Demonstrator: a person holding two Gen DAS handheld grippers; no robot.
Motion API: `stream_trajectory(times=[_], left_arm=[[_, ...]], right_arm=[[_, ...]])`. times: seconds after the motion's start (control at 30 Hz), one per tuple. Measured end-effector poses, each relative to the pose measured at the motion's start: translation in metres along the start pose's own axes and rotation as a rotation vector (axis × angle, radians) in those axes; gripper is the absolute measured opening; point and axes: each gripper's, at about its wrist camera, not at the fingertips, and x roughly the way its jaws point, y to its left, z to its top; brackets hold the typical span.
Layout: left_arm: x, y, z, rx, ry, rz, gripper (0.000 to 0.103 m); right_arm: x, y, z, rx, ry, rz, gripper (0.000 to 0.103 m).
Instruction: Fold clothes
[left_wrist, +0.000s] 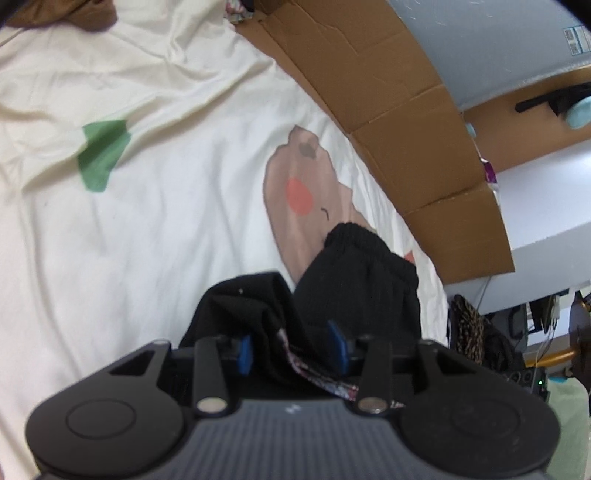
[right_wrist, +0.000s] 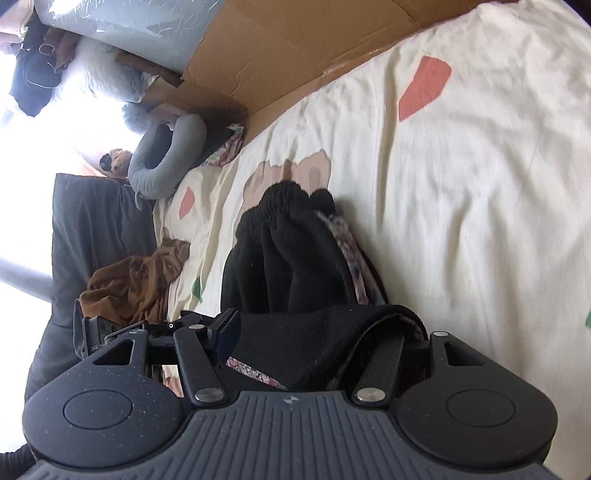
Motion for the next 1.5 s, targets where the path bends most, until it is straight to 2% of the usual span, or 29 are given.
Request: stream_trajectory(times=[0.2,0.37,0.53,0.7,0.87,1.0,1.07,1.1,1.13,1.2,1.27,1.5], left_arm=[[0.003,-0.006,0.007,0.026,-0.025,0.007,0.043],[-0.011,-0.013,0.013,0.075,-0.089,0.003,0.043],[-0.021,-0.019,0.022,0.131,-0.121,0.041,0.043],[-0.021,-0.017,0.022,0.163,-0.113,0.104,0.043],[-0.013,-0.012,0.016,0.225,-0.084,0.183,0.042],[-0.006,-0.011,0.014,0.269,-0.065,0.234,0.041],[-0.004,-0.01,0.015,0.271,-0.067,0.233,0.037],[-0.003,-0.009,0.016,0.273,-0.068,0.233,0.036],[-0.003,-0.01,0.016,0.28,-0.072,0.232,0.033],[-0.001,-0.01,0.017,0.294,-0.081,0.231,0.023],[0.0,-0.013,0.018,0.324,-0.089,0.231,0.01],[0.005,-0.022,0.019,0.402,-0.093,0.25,0.006]], right_arm=[[-0.004,-0.003,0.01,0.023,-0.041,0.007,0.063],[-0.016,-0.005,0.018,0.026,-0.106,0.005,0.067],[-0.028,-0.006,0.024,0.013,-0.164,-0.015,0.068],[-0.036,-0.007,0.029,-0.029,-0.194,-0.08,0.068],[-0.028,-0.009,0.028,-0.081,-0.17,-0.165,0.065],[-0.017,-0.01,0.027,-0.111,-0.145,-0.201,0.055],[-0.011,-0.011,0.027,-0.119,-0.136,-0.211,0.053],[-0.01,-0.011,0.027,-0.121,-0.134,-0.213,0.047],[-0.008,-0.011,0.027,-0.123,-0.131,-0.215,0.034],[-0.005,-0.012,0.028,-0.126,-0.124,-0.224,0.023],[-0.006,-0.013,0.028,-0.138,-0.129,-0.222,0.004],[-0.012,-0.013,0.028,-0.175,-0.148,-0.279,0.001]])
